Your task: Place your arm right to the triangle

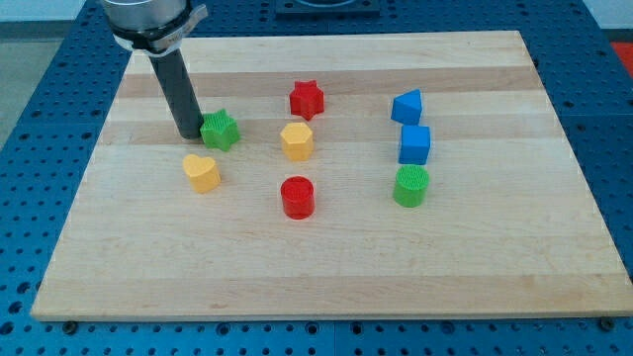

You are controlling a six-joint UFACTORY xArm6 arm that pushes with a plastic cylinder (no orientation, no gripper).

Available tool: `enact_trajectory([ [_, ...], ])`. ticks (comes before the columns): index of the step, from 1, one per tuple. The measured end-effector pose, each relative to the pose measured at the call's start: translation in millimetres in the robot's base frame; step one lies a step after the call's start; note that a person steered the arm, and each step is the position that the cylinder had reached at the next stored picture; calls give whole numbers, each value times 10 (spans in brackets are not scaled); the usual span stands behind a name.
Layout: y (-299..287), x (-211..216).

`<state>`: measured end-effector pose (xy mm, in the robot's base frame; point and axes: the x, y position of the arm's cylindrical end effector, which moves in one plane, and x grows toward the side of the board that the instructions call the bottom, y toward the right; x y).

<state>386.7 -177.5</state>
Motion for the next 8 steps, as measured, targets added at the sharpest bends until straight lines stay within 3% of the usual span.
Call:
enact_trajectory([
  [3, 5, -320],
  [5, 469, -860],
  [6, 1017, -1030],
  [8, 2569, -985],
])
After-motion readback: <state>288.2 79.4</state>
